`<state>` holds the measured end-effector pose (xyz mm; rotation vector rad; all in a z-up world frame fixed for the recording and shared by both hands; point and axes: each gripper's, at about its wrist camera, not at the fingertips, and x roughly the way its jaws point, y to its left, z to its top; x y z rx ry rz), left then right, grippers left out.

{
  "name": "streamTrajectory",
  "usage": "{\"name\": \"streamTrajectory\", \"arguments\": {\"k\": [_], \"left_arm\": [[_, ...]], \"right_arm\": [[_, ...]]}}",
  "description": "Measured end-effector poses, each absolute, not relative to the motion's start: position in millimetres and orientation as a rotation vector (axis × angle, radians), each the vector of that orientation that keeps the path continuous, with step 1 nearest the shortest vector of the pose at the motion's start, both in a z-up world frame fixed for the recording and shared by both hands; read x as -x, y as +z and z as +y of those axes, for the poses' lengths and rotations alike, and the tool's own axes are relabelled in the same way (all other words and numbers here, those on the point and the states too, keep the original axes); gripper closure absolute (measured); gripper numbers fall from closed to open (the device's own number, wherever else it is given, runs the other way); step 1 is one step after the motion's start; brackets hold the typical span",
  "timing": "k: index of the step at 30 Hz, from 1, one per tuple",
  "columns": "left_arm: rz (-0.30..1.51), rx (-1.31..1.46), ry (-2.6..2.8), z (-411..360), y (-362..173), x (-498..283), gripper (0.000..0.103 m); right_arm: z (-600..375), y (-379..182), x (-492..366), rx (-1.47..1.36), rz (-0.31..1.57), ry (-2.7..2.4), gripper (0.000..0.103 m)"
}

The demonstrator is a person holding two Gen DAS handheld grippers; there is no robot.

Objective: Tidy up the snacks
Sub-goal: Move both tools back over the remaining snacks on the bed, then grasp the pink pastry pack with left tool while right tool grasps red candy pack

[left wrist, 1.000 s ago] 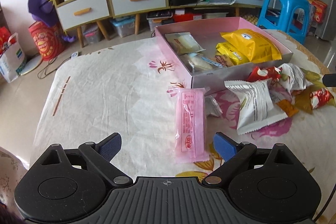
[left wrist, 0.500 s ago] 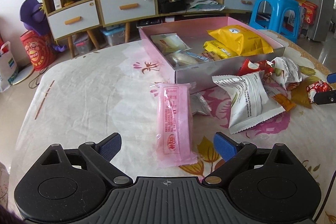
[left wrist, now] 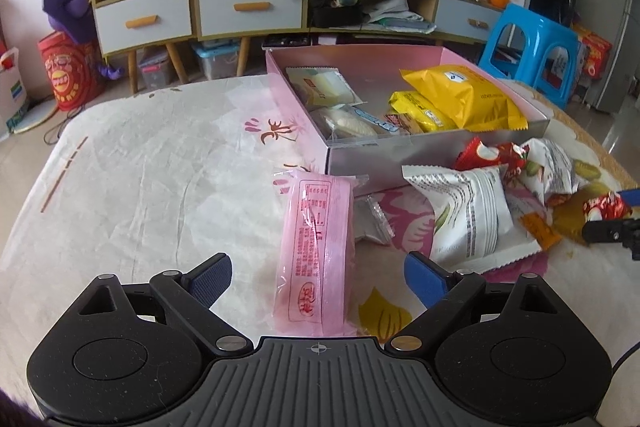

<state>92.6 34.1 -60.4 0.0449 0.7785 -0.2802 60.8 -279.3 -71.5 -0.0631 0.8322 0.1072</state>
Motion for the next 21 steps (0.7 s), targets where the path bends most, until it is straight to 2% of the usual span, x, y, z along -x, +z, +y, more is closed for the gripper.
{"name": "streamTrajectory", "arguments": {"k": [3, 9, 10, 17, 21], "left_arm": [[0.782, -0.027, -0.281, 33.4, -59.0, -93.7, 0.015], [0.784, -0.031, -0.296, 28.7, -54.5, -92.2, 0.033], [0.787, -0.036, -0.297, 27.5, -54.3, -92.1, 0.038], [0.822, -0.062, -0.254, 24.5, -55.7, -93.7, 0.059], [0.839, -0.056, -0.241, 26.2, -55.2, -94.5, 0.065]], "right_arm": [[-279.2, -71.5, -64.2, 0.058, 0.834, 0.109, 0.012], [-277.3, -70.5, -66.0, 0.063, 0.843, 0.115, 0.017], [-277.4, -69.9, -65.8, 0.063, 0.841, 0.116, 0.018], [-278.6, -67.9, -68.2, 0.061, 0.855, 0.116, 0.03], [-278.7, -67.2, -70.1, 0.059, 0.86, 0.119, 0.037]]}}
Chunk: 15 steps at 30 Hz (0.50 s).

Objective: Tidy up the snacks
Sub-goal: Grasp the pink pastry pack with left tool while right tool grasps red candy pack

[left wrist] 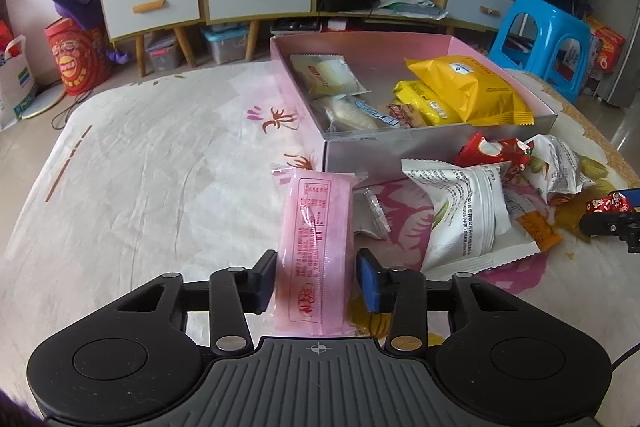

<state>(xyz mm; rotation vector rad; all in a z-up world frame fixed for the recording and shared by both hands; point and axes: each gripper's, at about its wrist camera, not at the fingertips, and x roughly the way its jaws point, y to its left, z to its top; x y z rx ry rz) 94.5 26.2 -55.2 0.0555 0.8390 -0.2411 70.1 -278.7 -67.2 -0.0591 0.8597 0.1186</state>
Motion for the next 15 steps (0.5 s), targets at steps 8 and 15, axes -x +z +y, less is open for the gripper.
{"name": "streamTrajectory", "arguments": {"k": [8, 15], "left_arm": [[0.857, -0.066, -0.25, 23.0, -52.7, -91.7, 0.072], [0.869, -0.061, -0.262, 20.3, -48.7, -89.3, 0.073]], "right_arm": [[-278.2, -64.2, -68.2, 0.071, 0.867, 0.139, 0.051], [-282.2, -57.9, -66.8, 0.07, 0.863, 0.143, 0.066]]}}
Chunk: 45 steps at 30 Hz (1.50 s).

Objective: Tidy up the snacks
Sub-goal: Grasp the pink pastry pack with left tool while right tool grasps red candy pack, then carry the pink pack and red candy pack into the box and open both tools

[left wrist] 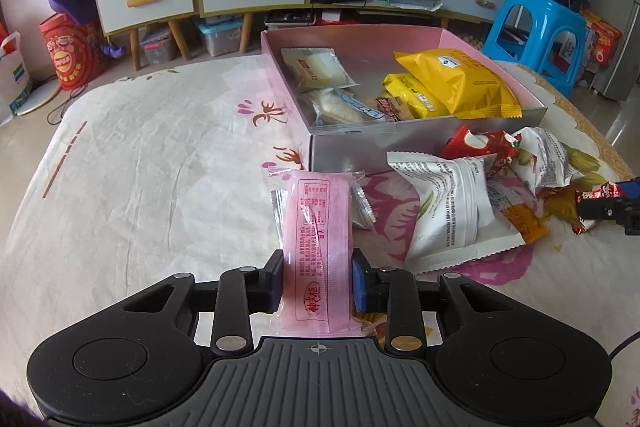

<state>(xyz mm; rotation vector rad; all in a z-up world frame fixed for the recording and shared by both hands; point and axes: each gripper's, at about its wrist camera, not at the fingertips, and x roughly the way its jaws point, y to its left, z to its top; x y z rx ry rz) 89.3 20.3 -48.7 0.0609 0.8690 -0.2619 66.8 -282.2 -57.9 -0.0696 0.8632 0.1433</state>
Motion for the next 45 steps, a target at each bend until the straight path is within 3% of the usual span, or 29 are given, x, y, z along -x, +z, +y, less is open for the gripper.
{"name": "streamTrajectory", "arguments": {"k": [10, 45], "left_arm": [[0.867, -0.041, -0.289, 18, -37, -85, 0.074], [0.766, 0.143, -0.291, -9, 17, -121, 0.074]], "right_arm": [[-283, -50, -62, 0.093, 0.848, 0.14, 0.074], [-263, 11, -90, -0.147, 0.681, 0.161, 0.075]]}}
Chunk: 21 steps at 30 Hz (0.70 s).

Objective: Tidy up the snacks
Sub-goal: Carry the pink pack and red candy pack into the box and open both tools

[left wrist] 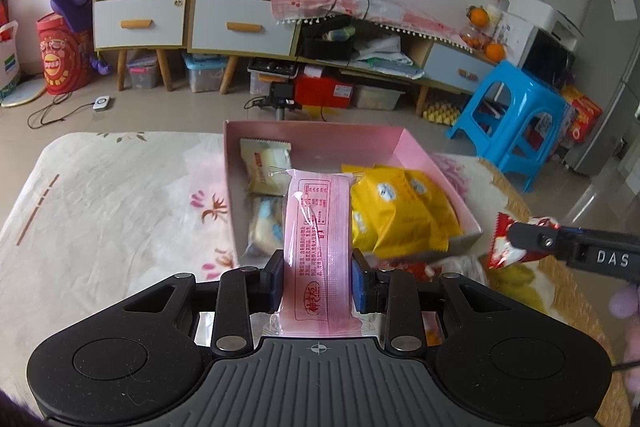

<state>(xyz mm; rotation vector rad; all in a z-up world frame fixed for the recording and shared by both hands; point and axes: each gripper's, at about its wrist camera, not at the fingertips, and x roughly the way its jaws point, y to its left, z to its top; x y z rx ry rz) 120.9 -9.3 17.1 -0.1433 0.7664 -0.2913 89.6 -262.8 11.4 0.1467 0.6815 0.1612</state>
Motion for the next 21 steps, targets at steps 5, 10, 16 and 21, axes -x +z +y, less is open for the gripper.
{"name": "streamTrajectory", "arguments": {"k": [5, 10, 16, 21], "left_arm": [[0.779, 0.2, -0.264, -18, 11, -139, 0.074], [0.794, 0.237, -0.25, -25, 8, -160, 0.074], [0.805, 0.246, -0.244, -35, -3, -193, 0.074], [0.824, 0.232, -0.234, -41, -17, -220, 0.074]], "right_arm": [[-256, 7, -108, -0.202, 0.679, 0.155, 0.075], [-256, 5, -129, -0.267, 0.671, 0.137, 0.075], [-268, 7, -163, -0.343, 0.637, 0.092, 0.075], [-276, -5, -191, -0.418, 0.623, 0.1, 0.075]]}}
